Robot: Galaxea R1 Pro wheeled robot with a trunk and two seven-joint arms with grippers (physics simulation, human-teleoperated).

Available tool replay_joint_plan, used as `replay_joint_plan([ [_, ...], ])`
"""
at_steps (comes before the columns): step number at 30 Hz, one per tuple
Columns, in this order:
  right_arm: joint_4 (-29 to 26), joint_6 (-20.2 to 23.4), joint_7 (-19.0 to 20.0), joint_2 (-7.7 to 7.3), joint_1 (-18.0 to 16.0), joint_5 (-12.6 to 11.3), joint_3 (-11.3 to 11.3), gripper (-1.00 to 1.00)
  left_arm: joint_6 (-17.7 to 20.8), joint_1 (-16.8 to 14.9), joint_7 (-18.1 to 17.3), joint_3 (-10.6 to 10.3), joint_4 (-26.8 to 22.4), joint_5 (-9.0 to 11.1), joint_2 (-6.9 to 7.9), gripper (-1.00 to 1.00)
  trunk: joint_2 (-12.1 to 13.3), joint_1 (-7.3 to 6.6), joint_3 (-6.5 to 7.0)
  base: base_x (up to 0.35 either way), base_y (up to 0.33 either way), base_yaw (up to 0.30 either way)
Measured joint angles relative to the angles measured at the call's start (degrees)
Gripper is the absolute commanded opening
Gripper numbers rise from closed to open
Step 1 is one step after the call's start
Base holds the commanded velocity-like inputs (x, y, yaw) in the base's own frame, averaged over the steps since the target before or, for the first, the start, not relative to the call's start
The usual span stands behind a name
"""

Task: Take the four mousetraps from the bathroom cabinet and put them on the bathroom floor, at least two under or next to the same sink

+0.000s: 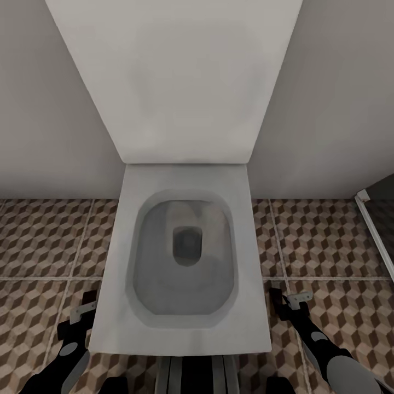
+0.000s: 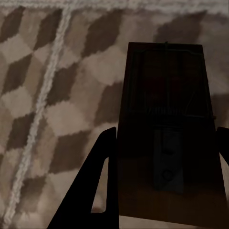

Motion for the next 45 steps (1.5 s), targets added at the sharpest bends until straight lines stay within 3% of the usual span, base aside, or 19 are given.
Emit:
replay_joint_plan([
  [45, 0.1, 0.0, 0.7, 0.0, 0.0, 0.0, 0.0, -1.0, 0.2, 0.0, 0.2, -0.2, 0.0, 0.0, -0.46, -1.0, 0.0, 0.03, -0.21, 0.0, 0.0, 0.0],
])
